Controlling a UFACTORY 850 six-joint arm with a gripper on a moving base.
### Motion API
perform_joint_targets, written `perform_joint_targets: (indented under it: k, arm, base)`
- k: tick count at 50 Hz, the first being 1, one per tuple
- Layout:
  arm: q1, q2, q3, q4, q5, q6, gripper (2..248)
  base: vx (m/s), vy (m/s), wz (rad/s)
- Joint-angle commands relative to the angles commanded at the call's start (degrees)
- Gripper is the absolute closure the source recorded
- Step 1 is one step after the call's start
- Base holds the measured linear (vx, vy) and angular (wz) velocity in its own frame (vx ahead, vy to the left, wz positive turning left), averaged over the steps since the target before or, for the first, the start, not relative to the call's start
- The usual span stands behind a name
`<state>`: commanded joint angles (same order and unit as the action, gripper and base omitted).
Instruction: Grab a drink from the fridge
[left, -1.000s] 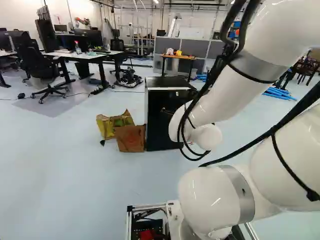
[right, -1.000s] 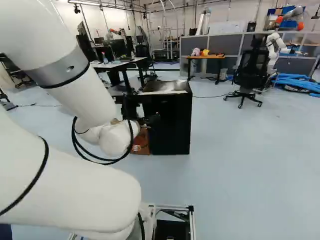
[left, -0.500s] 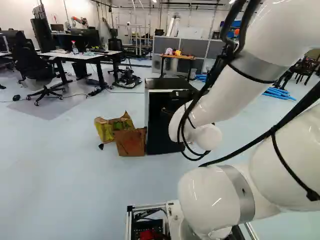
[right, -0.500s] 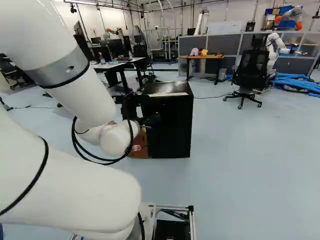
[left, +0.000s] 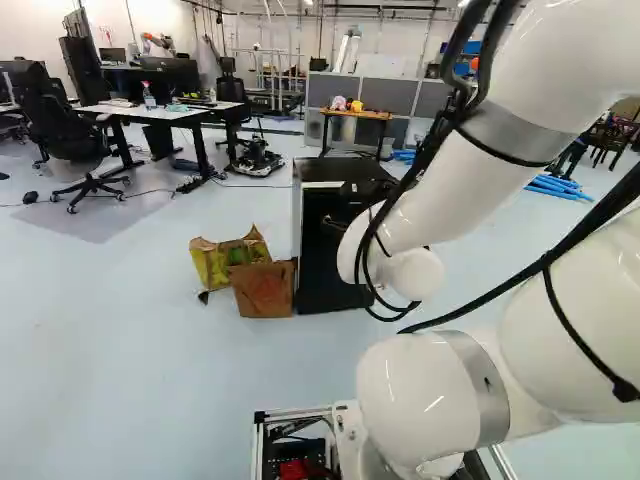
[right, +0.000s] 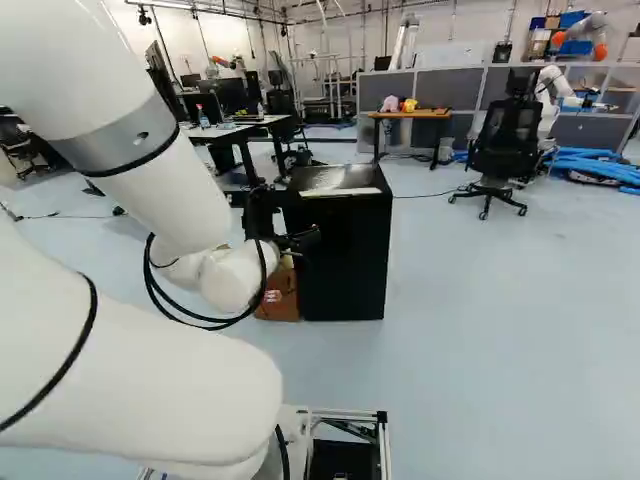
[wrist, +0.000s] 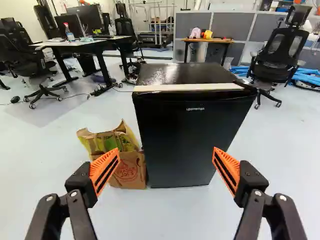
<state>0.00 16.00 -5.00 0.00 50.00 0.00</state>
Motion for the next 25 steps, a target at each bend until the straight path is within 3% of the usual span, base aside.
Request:
perform_joint_targets:
  k: [25]
  arm:
    - [0.00,0.00,0.00,0.00,0.00,0.00,3]
  base:
    - [0.086,0.027,-0.008]
